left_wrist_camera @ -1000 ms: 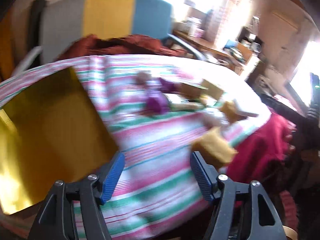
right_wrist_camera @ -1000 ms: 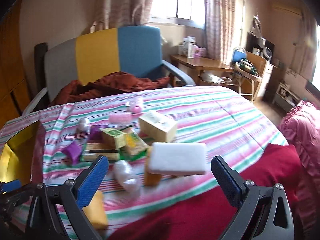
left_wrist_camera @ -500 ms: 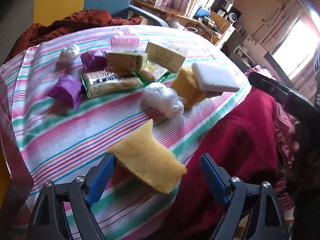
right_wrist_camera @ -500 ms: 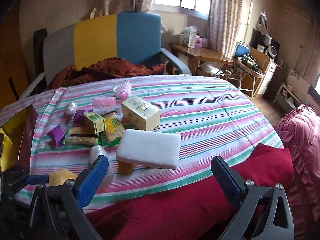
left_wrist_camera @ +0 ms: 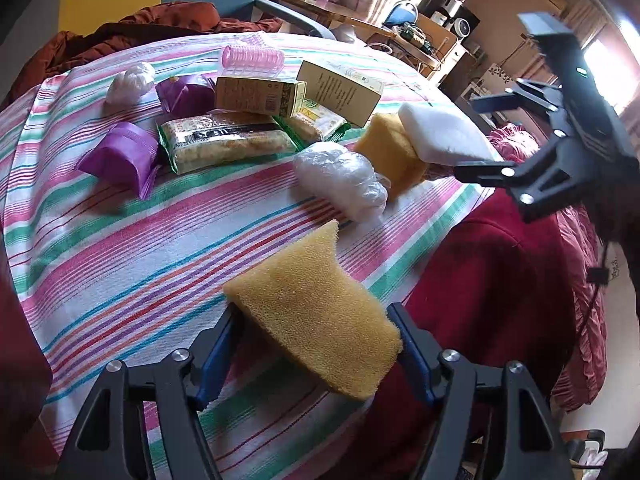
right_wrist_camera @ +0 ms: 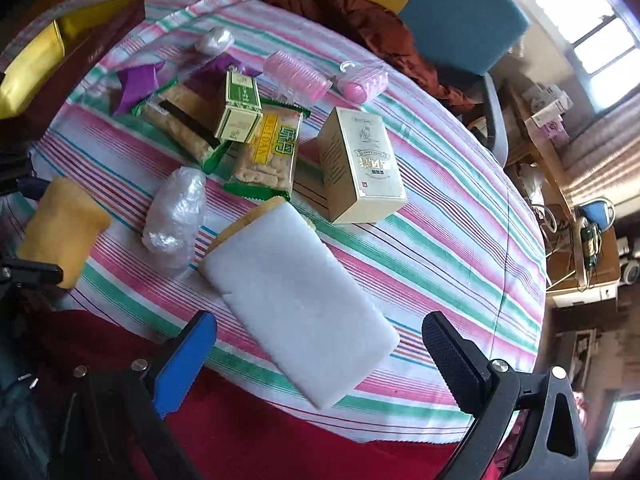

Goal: Organize objects
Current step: 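Grasp the yellow sponge with the left tool while the right tool grasps the white foam block, then carry both items into the gold tray and open both tools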

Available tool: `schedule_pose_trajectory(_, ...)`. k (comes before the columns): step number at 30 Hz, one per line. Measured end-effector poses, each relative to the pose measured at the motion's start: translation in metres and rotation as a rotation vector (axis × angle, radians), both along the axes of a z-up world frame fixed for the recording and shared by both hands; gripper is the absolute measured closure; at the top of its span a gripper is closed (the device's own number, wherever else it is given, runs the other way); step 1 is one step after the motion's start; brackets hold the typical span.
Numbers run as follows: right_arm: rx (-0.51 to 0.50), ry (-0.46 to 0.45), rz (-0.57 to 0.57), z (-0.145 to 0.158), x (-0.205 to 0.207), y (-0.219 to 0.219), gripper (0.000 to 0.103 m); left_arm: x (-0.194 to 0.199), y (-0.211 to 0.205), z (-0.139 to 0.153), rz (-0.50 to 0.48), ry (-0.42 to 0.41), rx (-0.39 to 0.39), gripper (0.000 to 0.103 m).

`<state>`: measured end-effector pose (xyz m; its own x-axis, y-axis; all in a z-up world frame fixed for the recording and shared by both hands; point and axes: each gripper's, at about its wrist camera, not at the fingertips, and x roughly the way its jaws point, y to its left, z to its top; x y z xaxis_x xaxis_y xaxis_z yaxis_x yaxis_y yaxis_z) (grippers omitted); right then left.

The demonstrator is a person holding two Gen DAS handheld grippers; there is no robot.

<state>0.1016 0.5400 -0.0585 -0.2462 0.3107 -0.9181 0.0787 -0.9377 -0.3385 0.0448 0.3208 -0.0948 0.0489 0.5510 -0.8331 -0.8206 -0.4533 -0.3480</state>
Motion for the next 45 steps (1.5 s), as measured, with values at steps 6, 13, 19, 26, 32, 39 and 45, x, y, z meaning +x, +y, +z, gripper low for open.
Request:
schedule_pose_trajectory(6, -0.049, -0.120, 0.069, -0.012, -0.015, 0.001, 0.007, 0.000, 0.003, 0.000, -0.011, -0.001, 0.010, 0.033)
schedule_pose_trajectory(13, -0.088, -0.040, 0.029, 0.002, -0.001, -0.005, 0.037, -0.004, -0.005, 0.001, 0.004, -0.036, 0.045, 0.039)
schedule_pose_trajectory(19, -0.081, 0.118, -0.053, 0.041, 0.012, -0.014, 0.036, -0.004, -0.022, 0.018, 0.035, -0.011, 0.089, 0.039)
schedule_pose_trajectory(26, -0.184, 0.288, -0.082, 0.070, -0.003, -0.059, 0.035, -0.021, -0.061, 0.049, 0.146, 0.048, 0.140, 0.039)
schedule_pose_trajectory(32, -0.318, 0.354, -0.006, 0.071, -0.051, -0.125, 0.034, -0.048, -0.125, 0.071, 0.318, 0.107, 0.167, 0.039)
schedule_pose_trajectory(39, -0.481, 0.360, 0.076, 0.061, -0.113, -0.210, 0.033, -0.081, -0.220, 0.077, 0.575, 0.204, 0.111, 0.038)
schedule_pose_trajectory(45, -0.582, 0.300, 0.108, 0.037, -0.162, -0.284, 0.031, -0.097, -0.284, 0.061, 0.744, 0.247, 0.017, 0.034)
